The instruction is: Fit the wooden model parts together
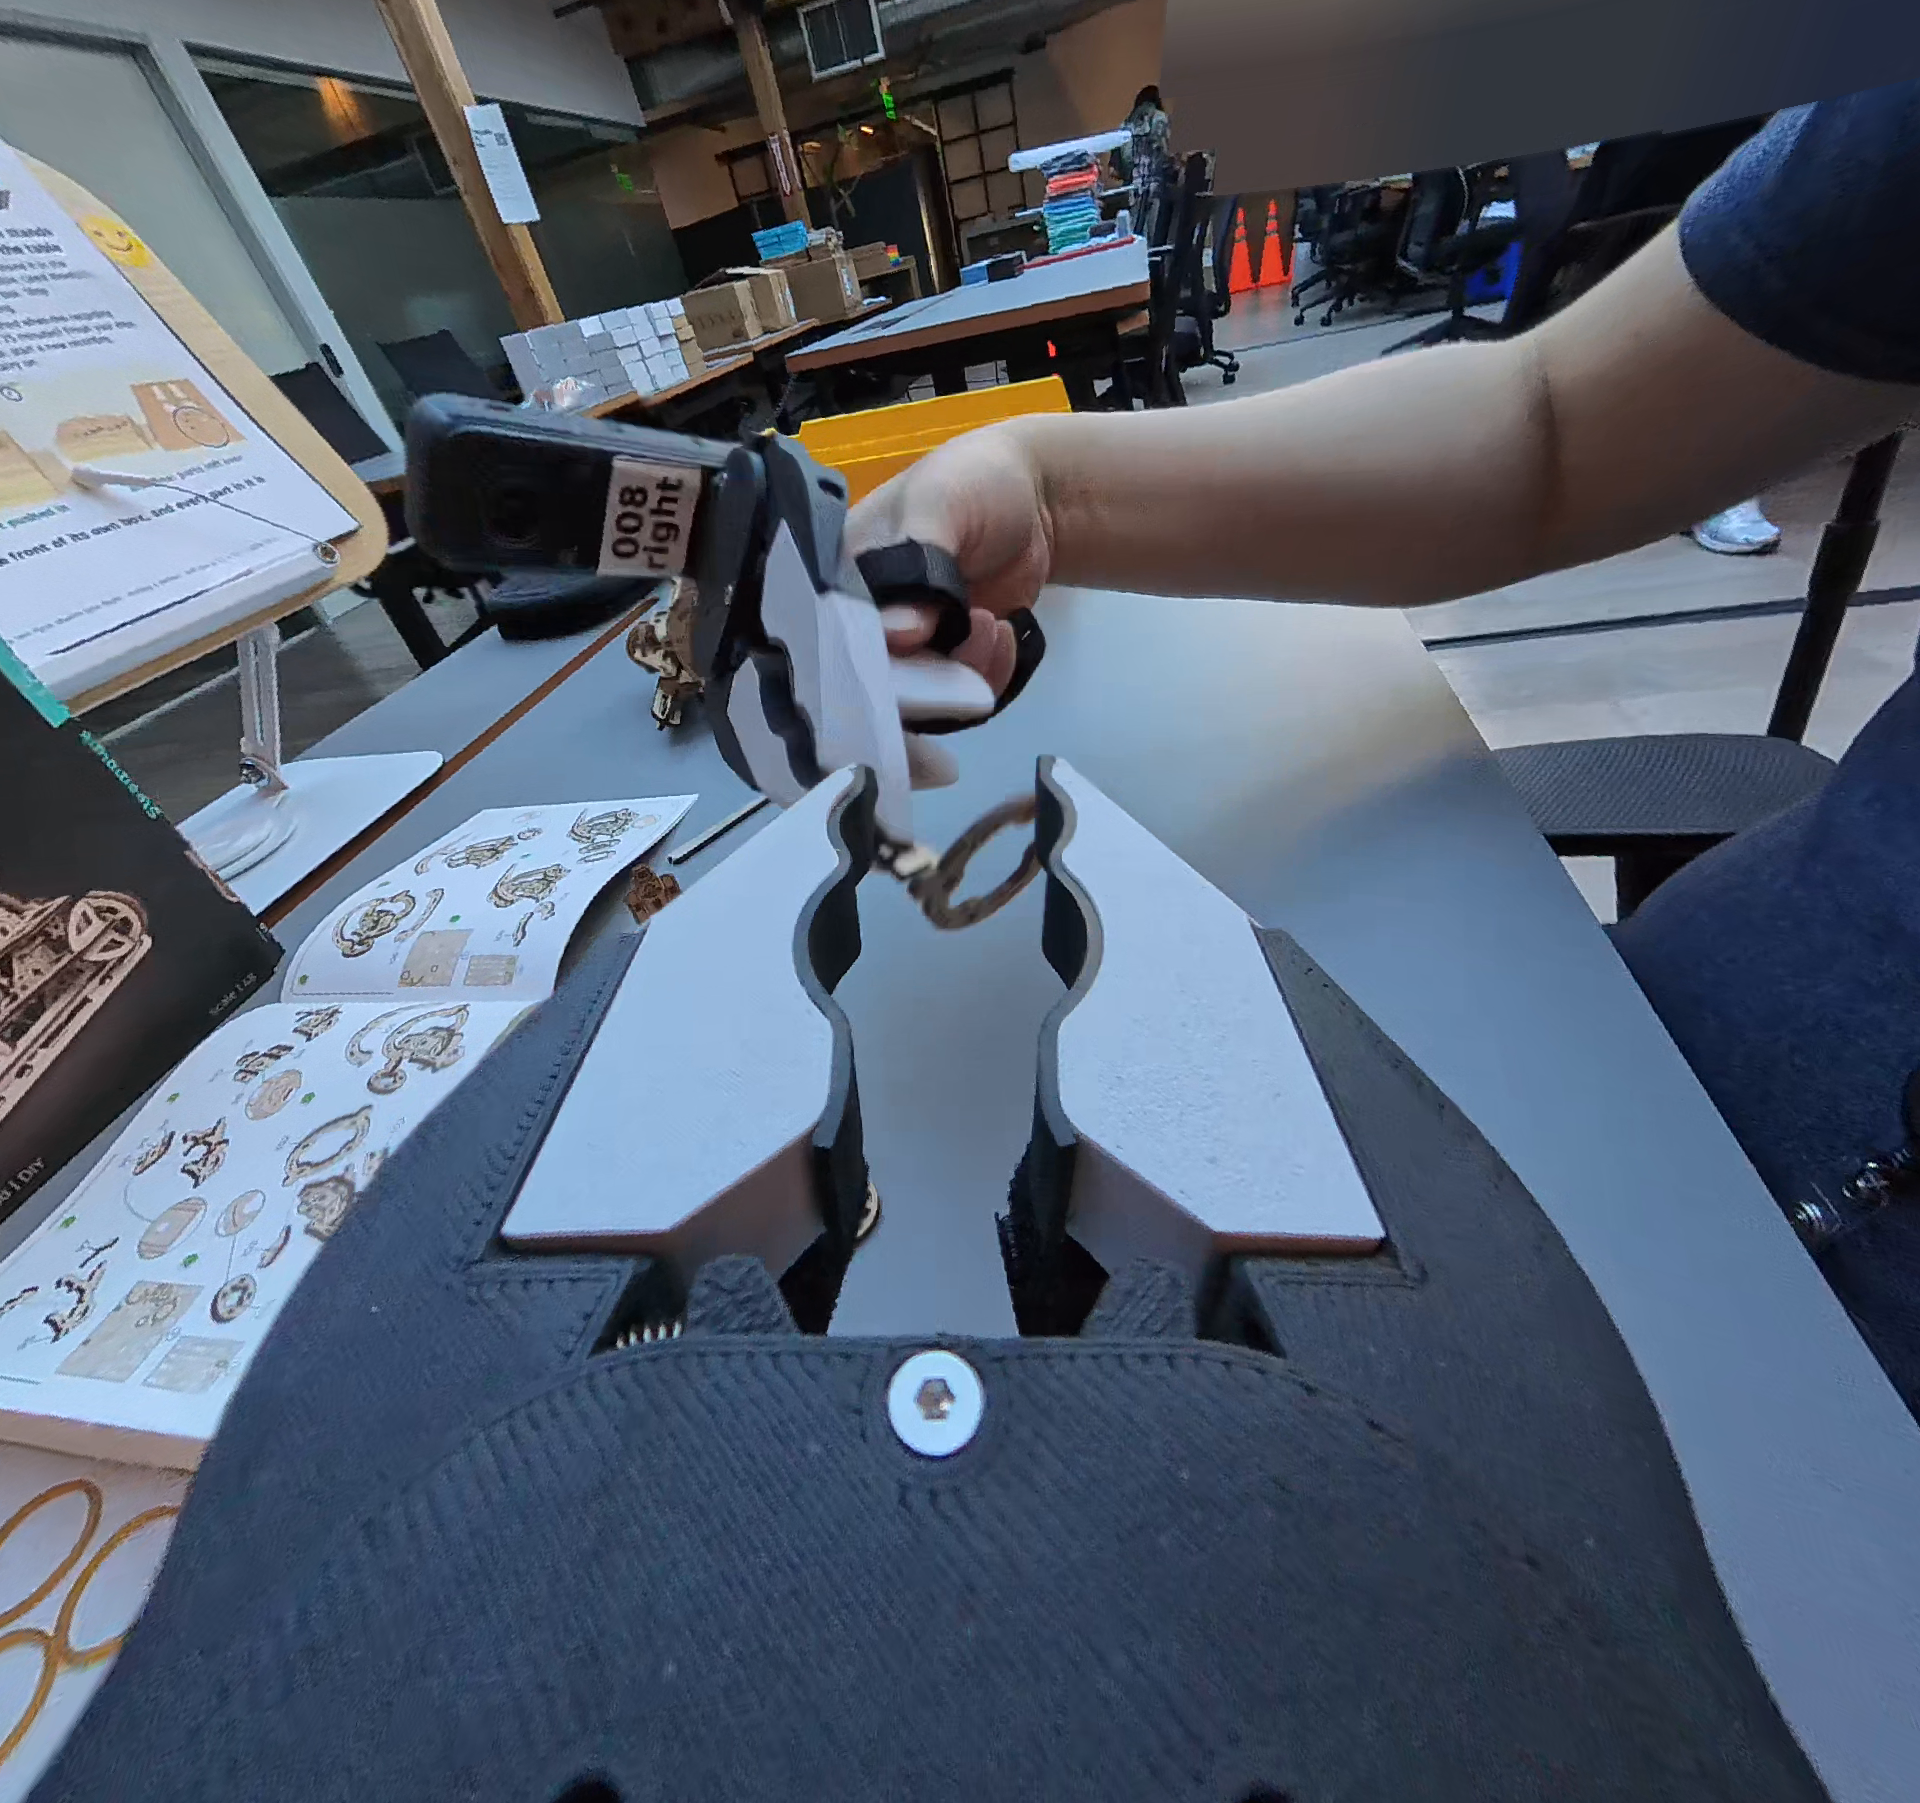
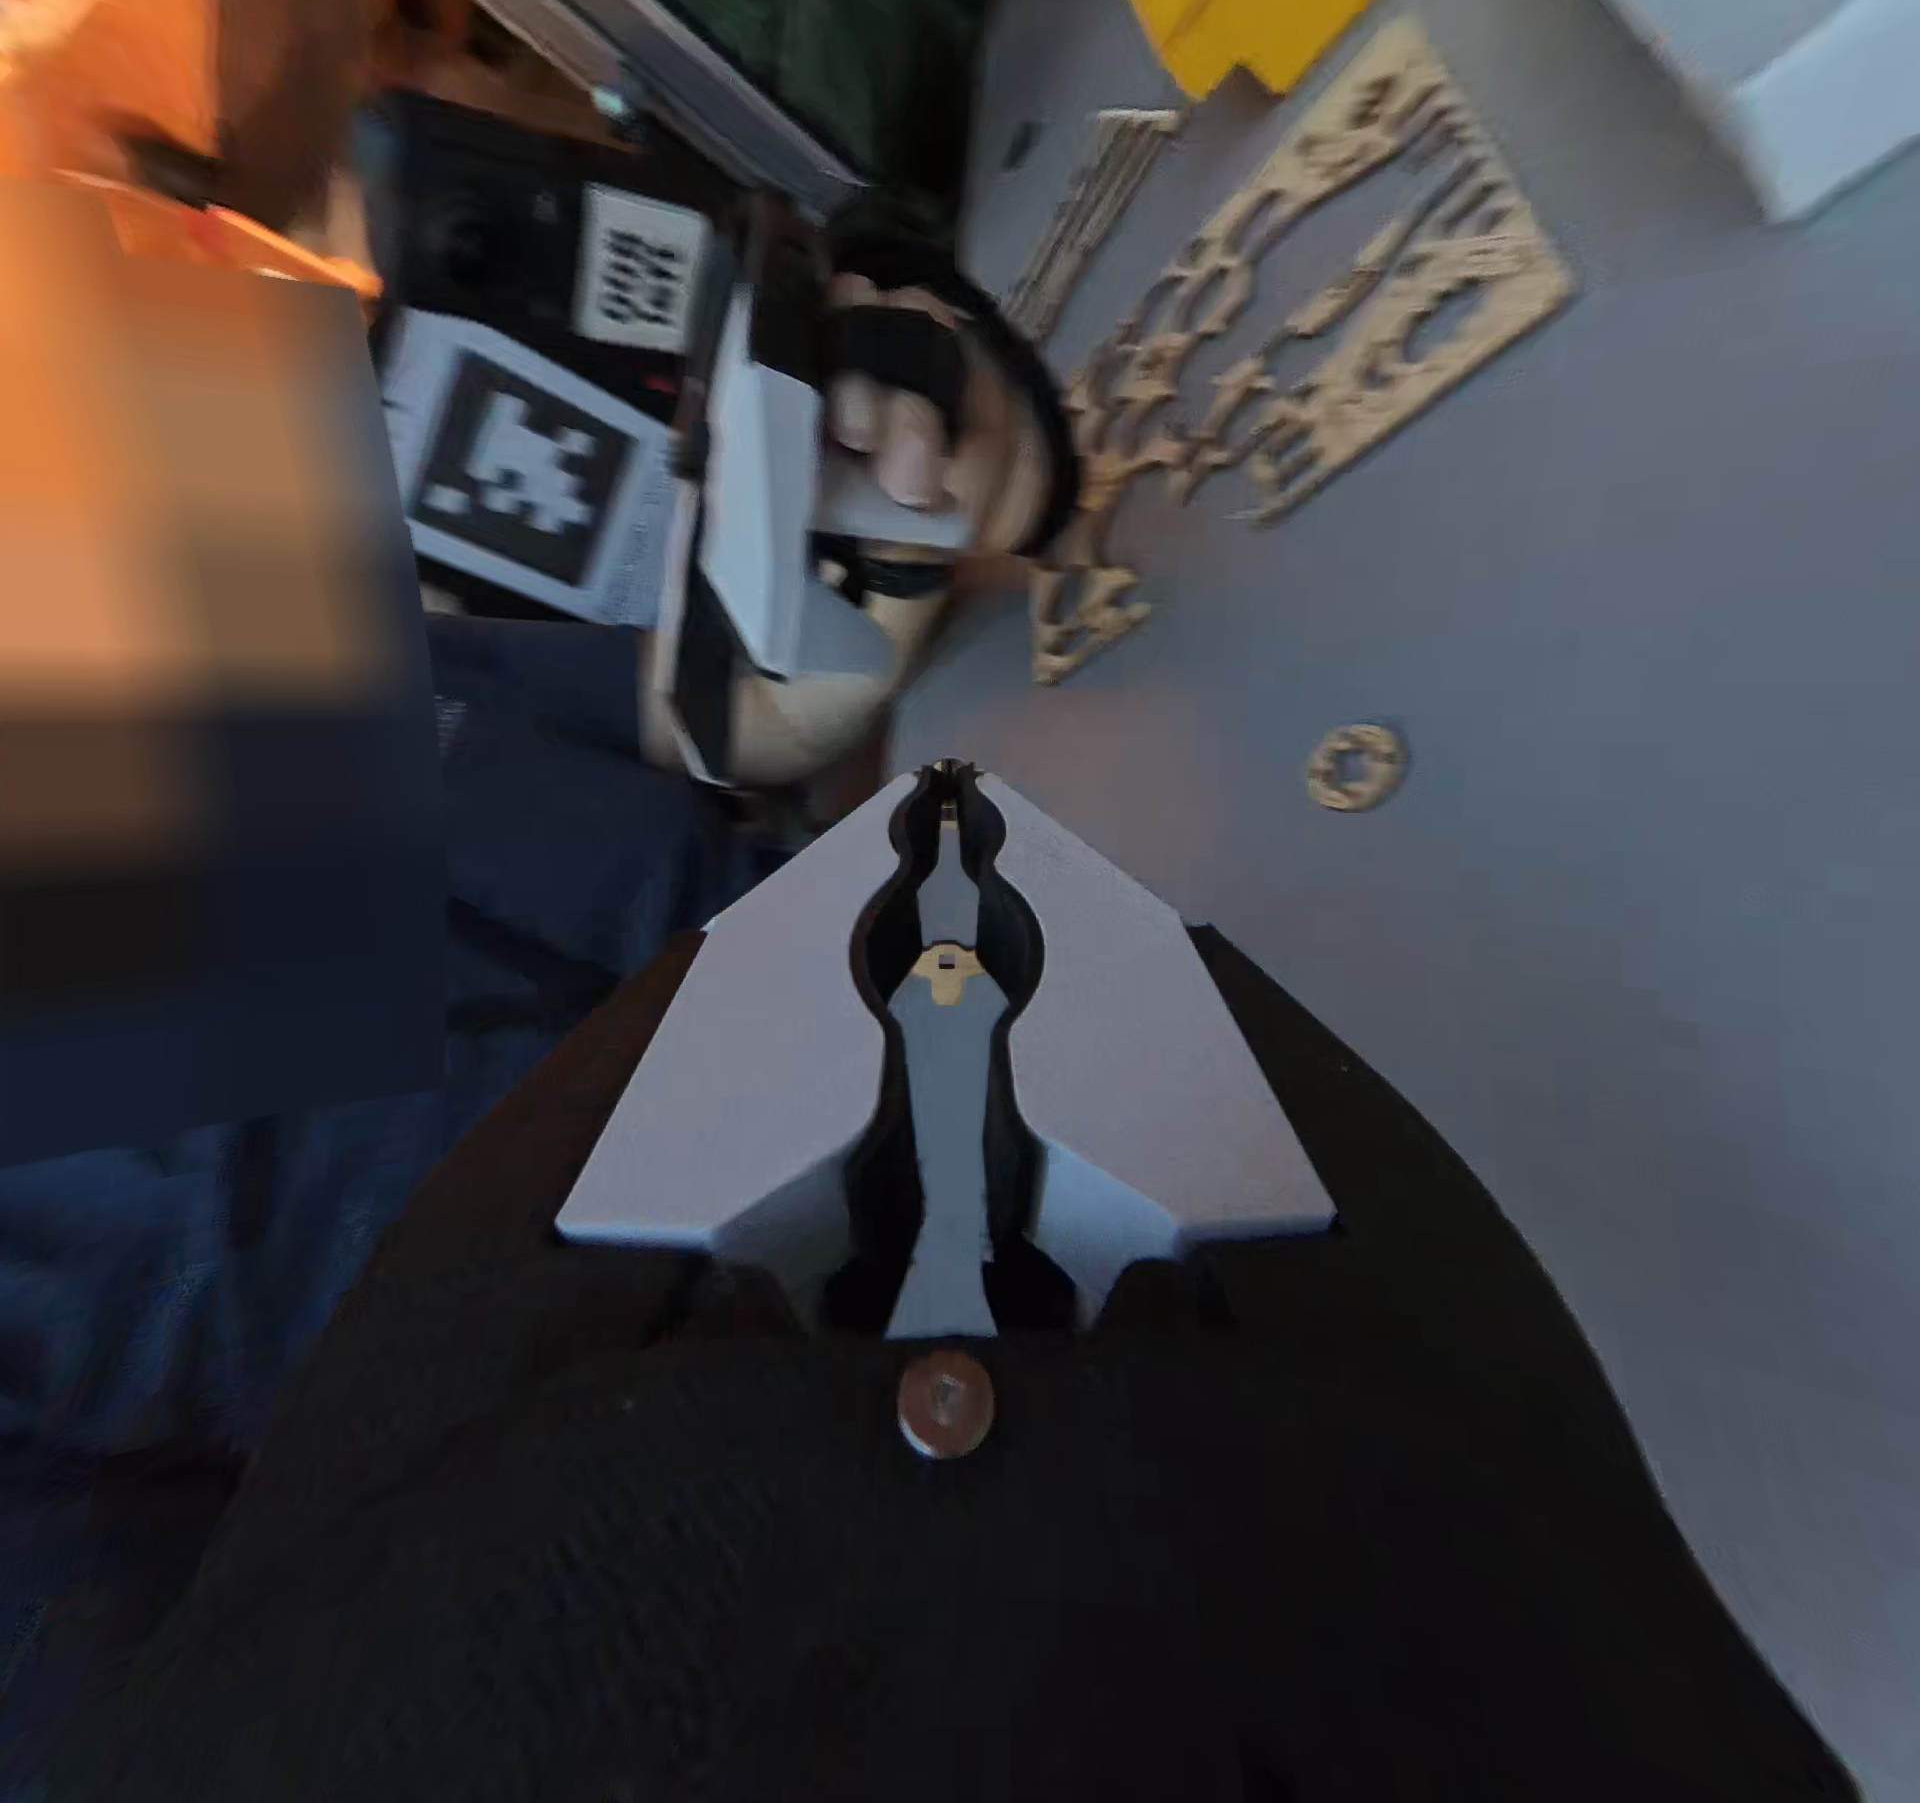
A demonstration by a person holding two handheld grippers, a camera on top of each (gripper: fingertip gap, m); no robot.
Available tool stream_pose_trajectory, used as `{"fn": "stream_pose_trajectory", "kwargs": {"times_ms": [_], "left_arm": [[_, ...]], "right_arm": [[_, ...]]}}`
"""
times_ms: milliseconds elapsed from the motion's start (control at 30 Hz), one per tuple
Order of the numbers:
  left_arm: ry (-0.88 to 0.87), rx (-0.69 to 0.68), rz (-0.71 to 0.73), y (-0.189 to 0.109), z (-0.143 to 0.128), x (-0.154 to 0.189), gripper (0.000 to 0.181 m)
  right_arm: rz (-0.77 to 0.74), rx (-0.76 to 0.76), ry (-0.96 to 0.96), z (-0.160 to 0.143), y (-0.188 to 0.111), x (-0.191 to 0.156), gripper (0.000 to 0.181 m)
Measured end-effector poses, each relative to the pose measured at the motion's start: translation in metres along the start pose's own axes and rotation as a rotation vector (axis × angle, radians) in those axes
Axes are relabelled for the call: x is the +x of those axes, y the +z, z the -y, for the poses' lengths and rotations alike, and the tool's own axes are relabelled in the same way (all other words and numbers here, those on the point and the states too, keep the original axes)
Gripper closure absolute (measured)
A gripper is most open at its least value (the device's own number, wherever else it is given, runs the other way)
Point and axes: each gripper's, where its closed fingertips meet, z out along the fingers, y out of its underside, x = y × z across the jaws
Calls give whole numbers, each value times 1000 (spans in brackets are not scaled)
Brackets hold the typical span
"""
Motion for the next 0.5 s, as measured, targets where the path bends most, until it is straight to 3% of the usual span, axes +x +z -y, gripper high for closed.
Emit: {"fn": "stream_pose_trajectory", "kwargs": {"times_ms": [67,233,333,500], "left_arm": [[-26,13,16,-5,2,-6,153],[-72,103,142,-24,16,-34,157],[-115,205,209,-43,30,-50,160],[-161,293,263,-68,41,-66,162]], "right_arm": [[-257,-65,-160,-11,-6,32,180],[-580,-267,-465,-35,-1,57,181],[-679,-368,-579,-44,6,66,181],[-729,-422,-568,-53,13,75,178]]}}
